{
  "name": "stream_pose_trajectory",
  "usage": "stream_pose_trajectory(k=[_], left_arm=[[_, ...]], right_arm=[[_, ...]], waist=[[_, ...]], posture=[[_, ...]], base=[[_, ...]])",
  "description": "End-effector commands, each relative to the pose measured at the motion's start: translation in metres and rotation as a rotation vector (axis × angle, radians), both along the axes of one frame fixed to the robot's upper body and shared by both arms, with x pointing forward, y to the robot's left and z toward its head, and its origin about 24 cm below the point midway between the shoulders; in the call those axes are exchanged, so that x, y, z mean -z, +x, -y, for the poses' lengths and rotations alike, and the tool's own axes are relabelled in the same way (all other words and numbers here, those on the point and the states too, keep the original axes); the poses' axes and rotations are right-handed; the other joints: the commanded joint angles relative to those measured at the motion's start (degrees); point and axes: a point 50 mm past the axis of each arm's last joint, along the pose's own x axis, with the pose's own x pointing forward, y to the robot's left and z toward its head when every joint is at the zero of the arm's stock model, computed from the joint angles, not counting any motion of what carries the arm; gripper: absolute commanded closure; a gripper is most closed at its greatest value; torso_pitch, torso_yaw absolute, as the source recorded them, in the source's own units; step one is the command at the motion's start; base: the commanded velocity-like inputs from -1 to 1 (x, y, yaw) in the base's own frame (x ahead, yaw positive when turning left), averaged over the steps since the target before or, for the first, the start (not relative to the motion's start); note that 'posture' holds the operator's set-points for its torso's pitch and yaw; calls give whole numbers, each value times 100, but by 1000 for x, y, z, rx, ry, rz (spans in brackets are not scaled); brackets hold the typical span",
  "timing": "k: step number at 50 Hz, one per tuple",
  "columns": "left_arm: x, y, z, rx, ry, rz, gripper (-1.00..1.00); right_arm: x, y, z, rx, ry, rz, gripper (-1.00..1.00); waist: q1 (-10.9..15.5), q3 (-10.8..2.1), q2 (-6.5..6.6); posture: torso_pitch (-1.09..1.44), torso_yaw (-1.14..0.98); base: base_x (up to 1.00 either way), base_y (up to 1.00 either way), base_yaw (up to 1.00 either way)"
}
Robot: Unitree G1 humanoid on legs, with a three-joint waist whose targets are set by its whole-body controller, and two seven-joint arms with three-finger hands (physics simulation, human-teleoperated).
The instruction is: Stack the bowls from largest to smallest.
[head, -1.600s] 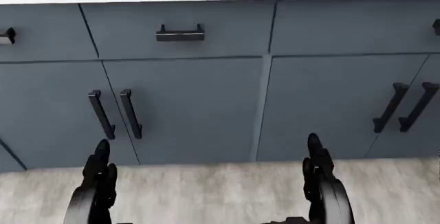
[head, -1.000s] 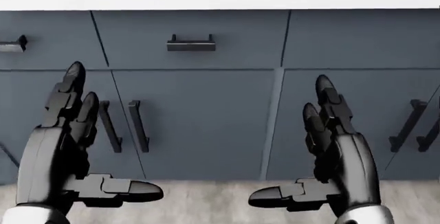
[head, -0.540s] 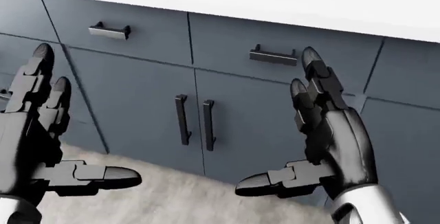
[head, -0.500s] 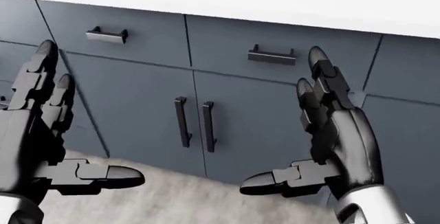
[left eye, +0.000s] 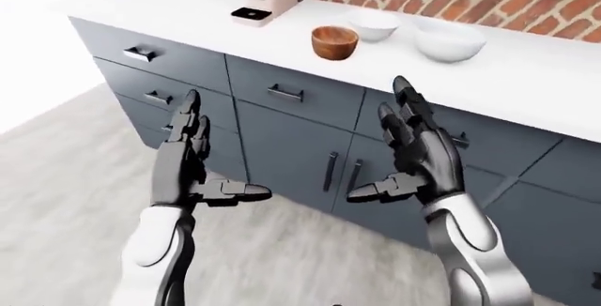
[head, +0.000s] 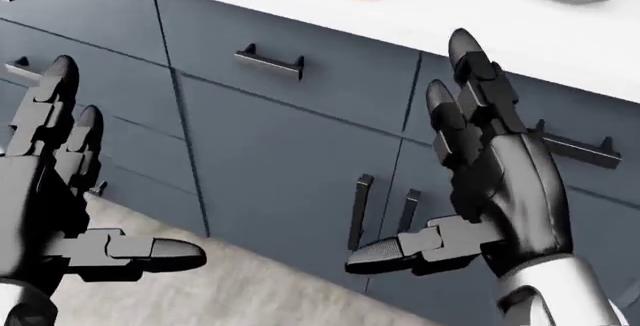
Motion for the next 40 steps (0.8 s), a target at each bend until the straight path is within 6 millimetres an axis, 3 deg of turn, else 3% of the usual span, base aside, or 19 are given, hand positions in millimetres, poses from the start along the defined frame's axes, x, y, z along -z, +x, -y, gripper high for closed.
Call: stream_pose_trajectory(k=[1, 2, 4, 5, 8, 11, 13, 14, 15, 18, 21, 22, 26, 27, 28, 29, 34, 37, 40], left_arm=[[-17, -3, 7, 41, 7, 94, -100], [-18, -4, 7, 41, 8, 95, -100], [-19, -4, 8, 43, 11, 99, -100], [-20, -4, 8, 43, 11, 100, -100], [-25, -7, 9, 47, 15, 107, -100], [-29, -8, 8, 47, 20, 113, -100], [-28, -8, 8, 48, 20, 113, -100], [-27, -8, 8, 47, 20, 113, -100], [-27, -8, 8, 47, 20, 112, -100], [-26, -7, 9, 48, 21, 111, -100], [-26, -7, 9, 49, 22, 111, -100], [-26, -7, 9, 50, 22, 111, -100], [-27, -7, 9, 50, 23, 112, -100], [-27, -7, 8, 49, 22, 113, -100], [-27, -7, 8, 49, 22, 113, -100], [-28, -7, 8, 50, 23, 113, -100], [-28, -7, 9, 51, 23, 115, -100], [-29, -6, 10, 53, 25, 115, -100], [-30, -6, 11, 54, 27, 116, -100]], right_arm=[[-11, -3, 7, 41, 0, 59, -100], [-13, -4, 8, 44, -1, 65, -100], [-17, -7, 9, 36, 6, 79, -100], [-18, -7, 10, 43, 6, 79, -100], [-22, -11, 12, 48, 12, 85, -100], [-25, -13, 15, 56, 16, 93, -100], [-24, -14, 14, 57, 11, 94, -100], [-24, -14, 14, 57, 10, 93, -100], [-24, -15, 14, 58, 9, 92, -100], [-23, -15, 14, 56, 8, 90, -100], [-24, -13, 15, 77, -21, 97, -100], [-23, -13, 15, 73, -15, 97, -100], [-22, -13, 13, 64, -21, 93, -100], [-22, -12, 13, 63, -19, 91, -100], [-22, -12, 13, 63, -17, 90, -100], [-22, -12, 12, 63, -17, 91, -100], [-23, -12, 13, 62, -13, 91, -100], [-23, -11, 12, 59, -13, 95, -100], [-24, -12, 13, 60, -15, 98, -100]], waist=[[-113, -88, 0], [-247, -67, -268], [-37, -37, -312], [-319, -77, -301], [-221, -137, -201], [-69, -128, 159], [148, -271, 769], [55, -145, 385], [85, -188, 461], [73, -312, 426], [231, -276, 229], [112, -238, 248], [239, -177, -232], [222, -322, -444], [117, -118, -208], [118, -10, -128], [84, 51, 164], [184, -129, 175], [312, -136, 58]], posture=[[0, 0], [0, 0], [0, 0], [0, 0], [0, 0], [0, 0], [0, 0], [0, 0], [0, 0], [0, 0], [0, 0], [0, 0], [0, 0], [0, 0], [0, 0], [0, 0], [0, 0], [0, 0], [0, 0]], base=[[14, -6, 0], [13, -7, 0], [2, -48, 0], [0, 0, -100], [0, 0, -100], [0, 0, -100], [0, 0, -100], [0, 0, -100], [0, 0, -100], [0, 0, -100], [0, -5, -67], [0, 0, 0], [0, 0, 0], [18, -17, 0], [25, -30, 0], [27, -30, 0], [45, -45, 0], [55, -55, 0], [55, -55, 0]])
